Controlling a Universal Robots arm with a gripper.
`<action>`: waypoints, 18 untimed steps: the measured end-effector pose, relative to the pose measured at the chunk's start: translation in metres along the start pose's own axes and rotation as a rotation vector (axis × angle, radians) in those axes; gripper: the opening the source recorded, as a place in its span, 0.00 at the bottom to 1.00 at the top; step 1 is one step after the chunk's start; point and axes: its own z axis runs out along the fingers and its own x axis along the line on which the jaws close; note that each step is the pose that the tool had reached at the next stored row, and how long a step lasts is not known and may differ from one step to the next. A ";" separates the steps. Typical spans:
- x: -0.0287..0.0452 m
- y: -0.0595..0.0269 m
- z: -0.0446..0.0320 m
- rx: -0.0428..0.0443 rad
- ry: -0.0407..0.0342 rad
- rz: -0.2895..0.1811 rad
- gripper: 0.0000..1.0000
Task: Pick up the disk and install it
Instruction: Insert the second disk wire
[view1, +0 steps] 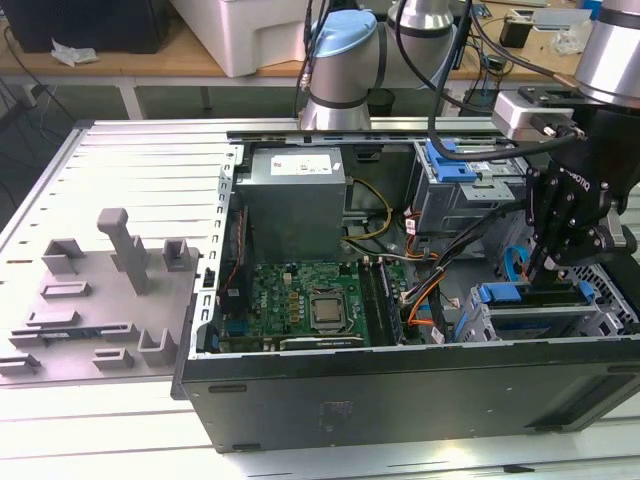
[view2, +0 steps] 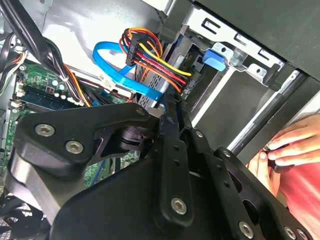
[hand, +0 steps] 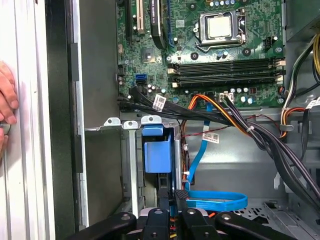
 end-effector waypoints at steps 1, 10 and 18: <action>0.0005 0.0000 0.0002 -0.0001 -0.0018 0.000 0.16; 0.0039 -0.0002 0.0019 -0.0007 -0.0149 0.000 0.16; 0.0042 -0.0002 0.0021 -0.0007 -0.0160 0.000 0.16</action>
